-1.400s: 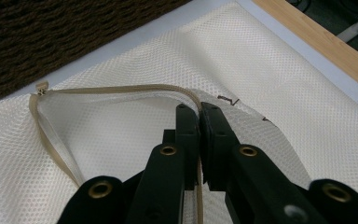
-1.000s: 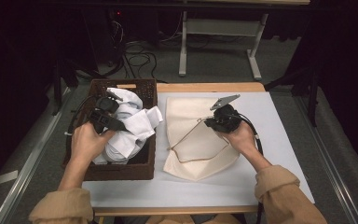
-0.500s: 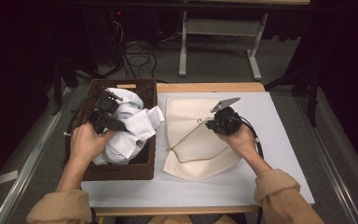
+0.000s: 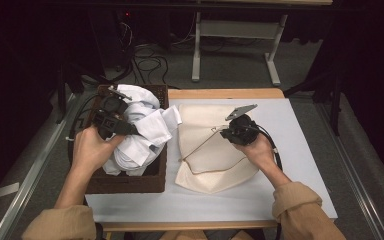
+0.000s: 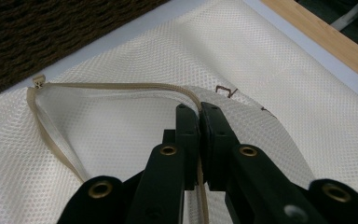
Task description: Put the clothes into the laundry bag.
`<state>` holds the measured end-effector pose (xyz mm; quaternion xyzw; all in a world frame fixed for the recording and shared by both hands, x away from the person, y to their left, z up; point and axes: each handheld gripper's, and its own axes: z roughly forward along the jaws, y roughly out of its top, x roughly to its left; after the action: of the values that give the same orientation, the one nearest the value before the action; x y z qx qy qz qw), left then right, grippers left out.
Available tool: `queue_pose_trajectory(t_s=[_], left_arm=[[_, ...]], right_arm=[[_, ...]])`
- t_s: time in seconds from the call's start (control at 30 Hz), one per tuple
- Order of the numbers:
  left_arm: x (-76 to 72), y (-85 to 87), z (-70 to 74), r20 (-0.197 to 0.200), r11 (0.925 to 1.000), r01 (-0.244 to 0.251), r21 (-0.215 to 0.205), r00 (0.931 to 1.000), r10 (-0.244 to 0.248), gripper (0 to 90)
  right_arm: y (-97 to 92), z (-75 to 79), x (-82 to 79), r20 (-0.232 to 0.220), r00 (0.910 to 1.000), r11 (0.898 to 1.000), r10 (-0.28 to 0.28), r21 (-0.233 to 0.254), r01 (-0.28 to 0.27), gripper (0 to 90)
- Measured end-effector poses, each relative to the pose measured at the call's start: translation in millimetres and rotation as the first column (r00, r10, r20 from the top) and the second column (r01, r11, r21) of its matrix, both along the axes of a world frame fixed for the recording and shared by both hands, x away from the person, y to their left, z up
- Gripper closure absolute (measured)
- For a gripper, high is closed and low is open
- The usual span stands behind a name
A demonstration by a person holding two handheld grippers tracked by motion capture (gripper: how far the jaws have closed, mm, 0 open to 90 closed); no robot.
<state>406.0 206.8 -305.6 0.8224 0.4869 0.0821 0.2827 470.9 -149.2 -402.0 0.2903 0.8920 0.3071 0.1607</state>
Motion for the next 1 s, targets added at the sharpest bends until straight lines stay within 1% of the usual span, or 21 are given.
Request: queue_pose_trajectory(t_s=[0.2, 0.33, 0.43, 0.47, 0.57, 0.63, 0.77, 0.93, 1.0], left_arm=[[-1.6, -11.2, 5.6, 0.010, 0.9993, 0.032, 0.022, 0.9994, -0.032, 74.9], [-3.1, -19.7, 10.9, 0.021, 0.9986, 0.048, 0.021, 0.9986, -0.048, 74.8], [-4.1, -26.1, 10.9, 0.019, 0.9977, 0.065, 0.018, 0.9976, -0.066, 74.9], [-4.3, -28.2, 10.6, 0.019, 0.9974, 0.070, 0.019, 0.9973, -0.071, 74.8], [-4.4, -33.6, 10.7, 0.016, 0.9957, 0.090, 0.021, 0.9958, -0.091, 74.8], [-4.5, -38.7, 10.2, 0.019, 0.9953, 0.095, 0.020, 0.9953, -0.095, 74.8], [-5.7, -48.7, 13.4, 0.020, 0.9920, 0.123, 0.029, 0.9922, -0.123, 74.8], [-9.1, -59.6, 22.0, 0.032, 0.9873, 0.158, 0.017, 0.9868, -0.159, 74.8], [-10.7, -64.0, 24.8, 0.032, 0.9839, 0.179, 0.007, 0.9834, -0.179, 74.8]], right_arm=[[-1.4, 0.8, 0.0, -0.002, 1.0000, 1.000, 0.000, 0.000, 0.000, 87.0], [-1.6, 0.4, -0.2, -0.003, 1.0000, 1.000, -0.003, 0.006, 0.003, 87.0], [-1.6, 0.7, -0.8, -0.006, 1.0000, 1.000, -0.007, 0.008, 0.007, 87.0], [-2.2, 0.7, 0.0, 0.000, 1.0000, 1.000, 0.001, 0.005, -0.001, 87.0], [-3.0, 0.6, 0.5, 0.001, 1.0000, 1.000, 0.001, 0.006, -0.001, 87.0], [-3.2, 0.5, 0.7, 0.002, 1.0000, 1.000, 0.001, 0.006, -0.001, 87.0], [-2.9, 0.5, 0.8, 0.000, 1.0000, 1.000, 0.000, 0.011, 0.000, 87.0], [-4.9, 0.8, 1.9, -0.010, 0.9999, 1.000, -0.011, 0.022, 0.012, 87.0], [-5.5, 0.6, 2.5, -0.011, 0.9999, 1.000, -0.010, 0.025, 0.011, 87.0]])
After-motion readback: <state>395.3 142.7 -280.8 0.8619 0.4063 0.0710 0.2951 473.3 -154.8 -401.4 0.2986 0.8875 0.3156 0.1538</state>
